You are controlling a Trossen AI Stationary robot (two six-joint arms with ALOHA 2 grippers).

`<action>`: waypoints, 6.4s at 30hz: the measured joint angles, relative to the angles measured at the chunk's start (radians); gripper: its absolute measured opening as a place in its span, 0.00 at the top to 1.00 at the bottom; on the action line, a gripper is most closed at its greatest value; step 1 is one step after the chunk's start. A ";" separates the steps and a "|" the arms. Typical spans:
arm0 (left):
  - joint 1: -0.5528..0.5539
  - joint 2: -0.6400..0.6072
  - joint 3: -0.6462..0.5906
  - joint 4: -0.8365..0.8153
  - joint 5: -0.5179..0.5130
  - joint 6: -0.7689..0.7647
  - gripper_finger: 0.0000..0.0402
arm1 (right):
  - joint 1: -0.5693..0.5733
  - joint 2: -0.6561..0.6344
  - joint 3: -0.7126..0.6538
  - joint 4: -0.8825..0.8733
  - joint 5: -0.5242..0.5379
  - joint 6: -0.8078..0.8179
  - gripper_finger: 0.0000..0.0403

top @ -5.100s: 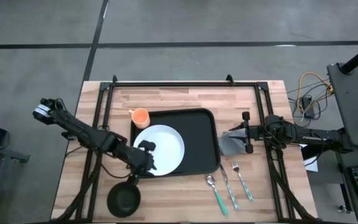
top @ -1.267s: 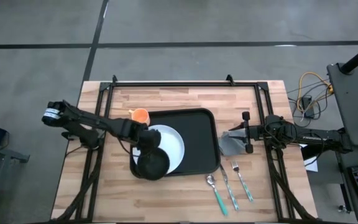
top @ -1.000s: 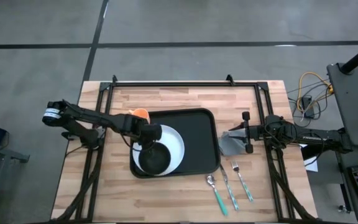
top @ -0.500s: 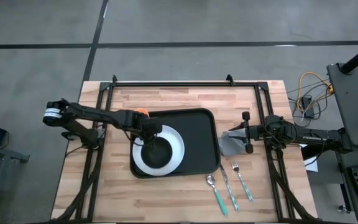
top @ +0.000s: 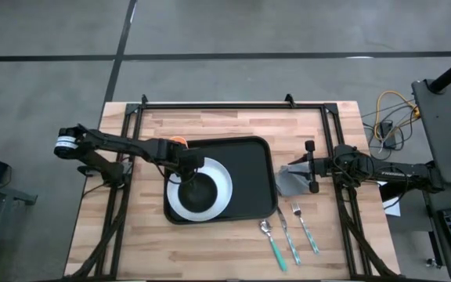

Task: Set up tray
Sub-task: Put the black bowl on the white plate, then put the gray table napkin on the black tray to the right of the white plate

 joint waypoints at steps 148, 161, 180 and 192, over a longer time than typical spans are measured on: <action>-0.906 -1.426 -0.981 1.002 0.318 0.246 0.79 | 0.000 0.000 0.000 0.000 0.000 0.002 0.71; -0.906 -1.398 -0.981 0.967 0.316 0.198 0.79 | 0.000 0.000 0.000 0.000 0.000 0.000 0.71; -0.906 -1.402 -0.978 0.837 0.315 0.082 0.79 | 0.000 0.000 0.000 0.000 0.000 0.001 0.71; -0.906 -1.395 -0.979 0.837 0.315 0.084 0.79 | 0.000 0.000 0.000 0.000 0.000 0.000 0.71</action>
